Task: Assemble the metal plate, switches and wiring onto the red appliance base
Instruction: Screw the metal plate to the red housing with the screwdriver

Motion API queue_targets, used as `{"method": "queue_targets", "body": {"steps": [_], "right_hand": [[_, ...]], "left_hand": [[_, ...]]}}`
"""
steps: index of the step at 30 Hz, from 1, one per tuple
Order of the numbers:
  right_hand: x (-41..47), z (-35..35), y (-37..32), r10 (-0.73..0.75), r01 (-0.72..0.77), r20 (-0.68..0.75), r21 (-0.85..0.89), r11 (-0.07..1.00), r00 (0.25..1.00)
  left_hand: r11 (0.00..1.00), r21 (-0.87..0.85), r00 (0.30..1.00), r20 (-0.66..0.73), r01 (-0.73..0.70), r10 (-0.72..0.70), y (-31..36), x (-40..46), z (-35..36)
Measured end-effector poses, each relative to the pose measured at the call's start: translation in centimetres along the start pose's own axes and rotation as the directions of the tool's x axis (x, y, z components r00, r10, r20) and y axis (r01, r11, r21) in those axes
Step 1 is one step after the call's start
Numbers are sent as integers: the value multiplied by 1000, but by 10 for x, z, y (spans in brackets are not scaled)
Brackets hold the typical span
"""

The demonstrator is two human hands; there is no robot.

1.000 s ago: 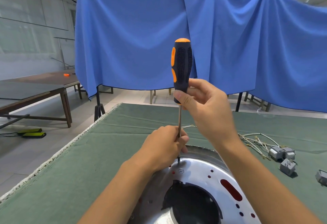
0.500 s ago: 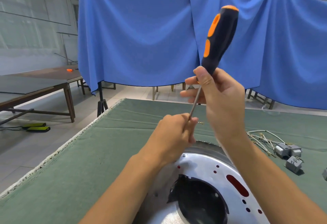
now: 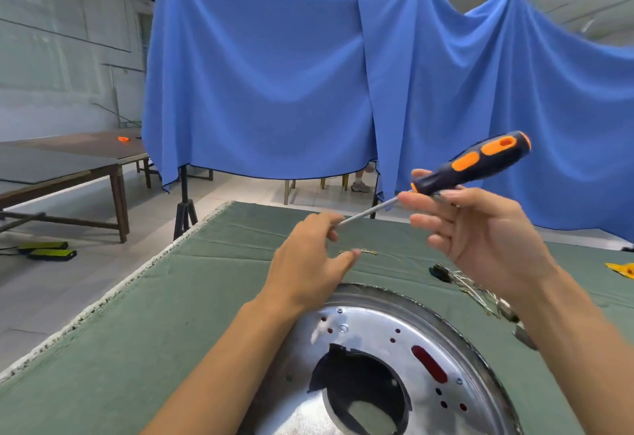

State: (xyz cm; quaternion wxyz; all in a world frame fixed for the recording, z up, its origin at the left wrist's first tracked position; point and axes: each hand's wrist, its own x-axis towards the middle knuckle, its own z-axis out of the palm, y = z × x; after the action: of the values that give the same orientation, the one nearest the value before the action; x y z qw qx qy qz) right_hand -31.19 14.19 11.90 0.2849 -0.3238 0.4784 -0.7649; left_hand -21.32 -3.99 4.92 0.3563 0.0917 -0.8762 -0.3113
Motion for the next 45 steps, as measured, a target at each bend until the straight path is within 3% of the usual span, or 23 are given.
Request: {"method": "queue_targets", "body": {"steps": [3,5,9,11,13,15,17,19,22,24,26,28,31,33,35,38,41,45], "right_hand": [[-23,-20,7,69,-156,244,355,922,967],[-33,-27,13,146,-217,205,389,896,968],[-44,-33,19,265,-253,-27,219,942,964],[-45,-39,20,222,-210,-146,95,973,964],[-49,-47,23,122,-178,-274,-188,966,954],[-58,-56,31,-4,-194,-348,-532,824,938],[-68,-69,46,-92,-261,-386,-763,592,918],[-78,-84,61,-126,-358,-420,-869,341,899],[-89,-102,79,-95,-417,-419,-908,45,903],[-91,-109,83,-78,-418,-417,-909,3,906],[-92,-112,87,-81,-419,-421,-907,38,904],[-92,-115,90,-98,-415,-418,-908,57,903],[-94,-119,92,-150,-426,-442,-896,127,884],[-96,-121,93,-171,-435,-460,-885,165,871],[-98,-123,95,-188,-441,-469,-880,176,863],[-98,-121,96,-252,-432,-482,-872,229,839],[-98,-118,95,-330,-402,-490,-865,301,807],[-100,-112,96,-383,-340,-451,-883,325,806]], "left_hand": [[986,165,997,-68,-33,45,2,2,-4],[990,142,996,-82,-12,24,8,1,-8],[994,111,999,20,25,-27,23,-7,-9],[995,99,992,122,13,-25,37,-17,-4],[996,90,968,251,-21,-2,55,-28,5],[994,108,918,397,-24,-21,73,-38,19],[994,82,841,530,78,-109,88,-48,33],[975,114,753,620,192,-221,100,-55,47],[936,303,672,658,178,-341,116,-56,66],[909,392,656,649,144,-384,123,-54,75],[903,384,640,647,194,-413,128,-56,86],[904,361,682,603,229,-414,133,-56,91],[896,427,867,391,126,-308,139,-39,83],[936,289,905,309,203,-292,143,-22,62],[947,31,923,214,321,-320,147,-5,35],[864,-367,937,78,344,-340,146,10,-5],[680,-664,920,31,311,-391,133,7,-27],[345,-887,816,57,306,-576,91,-2,-18]]}}
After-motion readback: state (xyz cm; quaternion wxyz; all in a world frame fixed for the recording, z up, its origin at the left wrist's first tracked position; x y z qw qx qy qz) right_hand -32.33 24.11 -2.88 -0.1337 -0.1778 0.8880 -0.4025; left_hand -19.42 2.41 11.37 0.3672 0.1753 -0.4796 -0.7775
